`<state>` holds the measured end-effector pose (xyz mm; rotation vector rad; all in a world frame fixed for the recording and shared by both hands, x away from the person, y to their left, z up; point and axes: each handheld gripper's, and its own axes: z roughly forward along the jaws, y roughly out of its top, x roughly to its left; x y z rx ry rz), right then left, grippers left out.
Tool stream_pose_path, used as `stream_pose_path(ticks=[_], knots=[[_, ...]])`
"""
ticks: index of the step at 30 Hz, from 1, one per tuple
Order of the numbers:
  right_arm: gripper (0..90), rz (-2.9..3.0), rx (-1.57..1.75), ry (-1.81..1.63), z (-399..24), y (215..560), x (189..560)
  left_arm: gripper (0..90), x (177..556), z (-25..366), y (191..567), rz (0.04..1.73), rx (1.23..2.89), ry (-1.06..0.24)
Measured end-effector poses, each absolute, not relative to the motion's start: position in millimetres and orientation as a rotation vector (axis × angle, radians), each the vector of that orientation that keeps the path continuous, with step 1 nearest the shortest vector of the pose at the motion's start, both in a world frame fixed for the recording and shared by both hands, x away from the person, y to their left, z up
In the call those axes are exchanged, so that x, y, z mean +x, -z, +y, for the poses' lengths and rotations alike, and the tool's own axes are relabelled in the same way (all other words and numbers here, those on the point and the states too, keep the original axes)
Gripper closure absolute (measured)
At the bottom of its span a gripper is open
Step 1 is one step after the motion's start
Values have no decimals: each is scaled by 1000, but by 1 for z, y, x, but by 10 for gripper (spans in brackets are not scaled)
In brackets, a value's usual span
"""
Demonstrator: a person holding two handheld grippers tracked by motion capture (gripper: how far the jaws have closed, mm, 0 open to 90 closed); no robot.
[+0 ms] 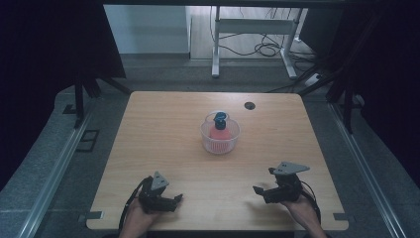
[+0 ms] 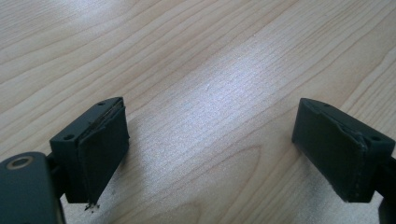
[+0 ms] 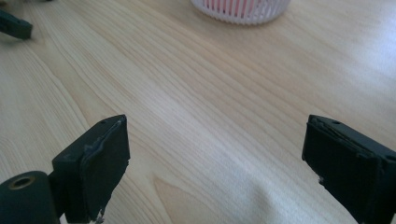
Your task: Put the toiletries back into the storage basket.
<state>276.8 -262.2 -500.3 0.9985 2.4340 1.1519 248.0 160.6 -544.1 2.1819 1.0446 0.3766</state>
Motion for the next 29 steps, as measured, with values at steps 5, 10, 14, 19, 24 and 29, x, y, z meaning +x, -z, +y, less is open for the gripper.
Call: stream_pose_path(ticks=[5, 10, 14, 19, 24, 29], knots=[[64, 2443, 1014, -1115, -265, 510, 275, 105, 248, 161, 544, 1045, 2184, -377], [50, 2455, 1025, -1081, -267, 519, 273, 105, 248, 161, 544, 1044, 2185, -378], [30, 2467, 1028, -1049, -268, 526, 272, 105, 248, 161, 544, 1043, 2184, -378], [9, 2493, 1005, -991, -267, 536, 271, 105, 248, 161, 544, 1043, 2184, -378], [0, 2483, 1000, -1001, -267, 543, 270, 105, 248, 161, 544, 1043, 2183, -378], [0, 2477, 999, -1008, -267, 543, 269, 104, 248, 160, 544, 1042, 2183, -378]])
